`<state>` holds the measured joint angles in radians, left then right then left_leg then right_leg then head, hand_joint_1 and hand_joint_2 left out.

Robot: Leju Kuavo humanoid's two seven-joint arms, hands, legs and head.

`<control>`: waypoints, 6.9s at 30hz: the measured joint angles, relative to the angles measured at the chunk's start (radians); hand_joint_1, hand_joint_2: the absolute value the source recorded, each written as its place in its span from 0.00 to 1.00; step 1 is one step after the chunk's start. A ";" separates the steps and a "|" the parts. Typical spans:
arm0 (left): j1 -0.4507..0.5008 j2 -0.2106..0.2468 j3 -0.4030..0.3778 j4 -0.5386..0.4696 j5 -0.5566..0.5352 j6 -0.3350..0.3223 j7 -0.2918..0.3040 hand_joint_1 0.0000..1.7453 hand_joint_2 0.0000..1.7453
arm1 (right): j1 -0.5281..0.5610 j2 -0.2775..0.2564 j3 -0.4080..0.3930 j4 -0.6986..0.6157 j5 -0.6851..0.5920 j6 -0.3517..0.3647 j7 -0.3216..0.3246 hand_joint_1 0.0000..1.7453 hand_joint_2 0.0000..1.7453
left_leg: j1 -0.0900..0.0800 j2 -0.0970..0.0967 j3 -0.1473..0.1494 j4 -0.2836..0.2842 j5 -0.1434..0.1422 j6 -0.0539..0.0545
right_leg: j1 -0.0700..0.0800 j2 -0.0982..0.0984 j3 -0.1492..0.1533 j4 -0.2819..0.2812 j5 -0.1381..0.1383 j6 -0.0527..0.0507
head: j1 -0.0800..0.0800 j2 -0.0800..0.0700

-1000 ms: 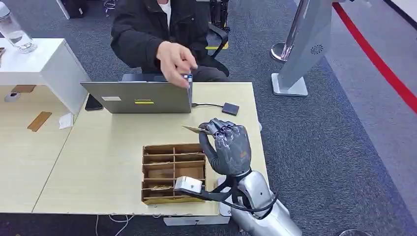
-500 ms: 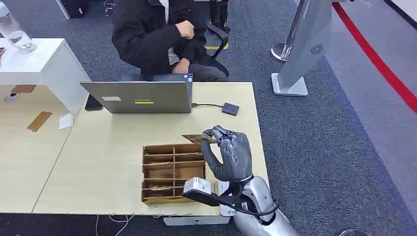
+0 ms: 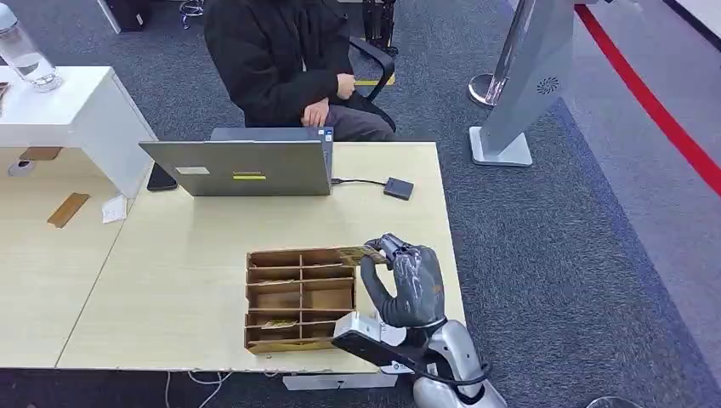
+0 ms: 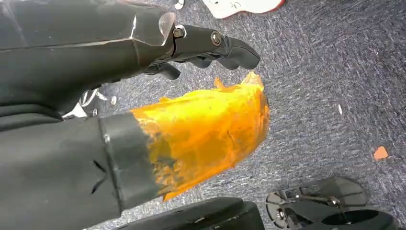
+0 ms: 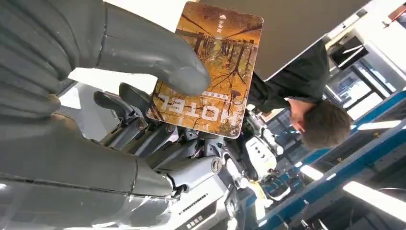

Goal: Pass the card to the sensor for recognition and then transmit it.

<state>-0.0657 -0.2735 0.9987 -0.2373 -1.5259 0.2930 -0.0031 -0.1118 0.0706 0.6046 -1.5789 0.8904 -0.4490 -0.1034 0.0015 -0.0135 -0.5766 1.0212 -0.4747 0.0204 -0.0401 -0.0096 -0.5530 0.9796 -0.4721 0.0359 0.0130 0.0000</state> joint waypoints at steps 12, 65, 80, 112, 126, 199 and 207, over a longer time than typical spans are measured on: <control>0.000 0.000 0.000 0.000 0.003 0.002 0.000 0.00 0.00 | 0.034 0.000 -0.026 0.000 -0.070 0.029 -0.013 1.00 1.00 | 0.000 0.000 0.000 0.000 0.000 0.000 | 0.000 0.000 0.000 0.000 0.000 0.000 | 0.000 0.000; 0.007 0.000 0.002 0.000 0.018 0.008 -0.008 0.00 0.00 | 0.178 0.013 -0.141 0.069 -0.230 0.157 -0.001 1.00 1.00 | 0.000 0.000 0.000 0.000 0.000 0.000 | 0.000 0.000 0.000 0.000 0.000 0.000 | 0.000 0.000; 0.007 0.000 0.009 0.000 0.024 0.008 -0.009 0.00 0.00 | 0.187 0.009 -0.148 0.070 -0.231 0.160 0.006 1.00 1.00 | 0.000 0.000 0.000 0.000 0.000 0.000 | 0.000 0.000 0.000 0.000 0.000 0.000 | 0.000 0.000; 0.007 0.000 0.026 0.000 0.031 0.008 -0.016 0.00 0.00 | 0.219 -0.026 -0.148 0.075 -0.253 0.233 0.060 1.00 1.00 | 0.000 0.000 0.000 0.000 0.000 0.000 | 0.000 0.000 0.000 0.000 0.000 0.000 | 0.000 0.000; 0.007 0.000 0.026 0.000 0.030 0.007 -0.016 0.00 0.00 | 0.218 -0.032 -0.148 0.081 -0.241 0.249 0.078 1.00 1.00 | 0.000 0.000 0.000 0.000 0.000 0.000 | 0.000 0.000 0.000 0.000 0.000 0.000 | 0.000 0.000; 0.009 0.000 0.049 0.000 0.037 0.009 -0.007 0.00 0.00 | 0.181 -0.041 -0.150 0.176 -0.042 0.264 0.292 1.00 1.00 | 0.000 0.000 0.000 0.000 0.000 0.000 | 0.000 0.000 0.001 0.000 0.000 0.000 | 0.000 0.000; 0.009 0.000 0.049 0.000 0.037 0.009 -0.007 0.00 0.00 | 0.178 -0.041 -0.150 0.178 -0.037 0.267 0.300 1.00 1.00 | 0.000 0.000 0.000 0.000 0.000 0.000 | 0.000 0.000 0.001 0.000 0.000 0.000 | 0.000 0.000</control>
<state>-0.0571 -0.2739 1.0479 -0.2377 -1.4885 0.3017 -0.0103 0.0667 0.0298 0.4551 -1.4008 0.8530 -0.1816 0.1965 0.0015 -0.0136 -0.5761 1.0212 -0.4748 0.0204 -0.0401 -0.0098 -0.5523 0.9795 -0.4723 0.0359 0.0126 0.0000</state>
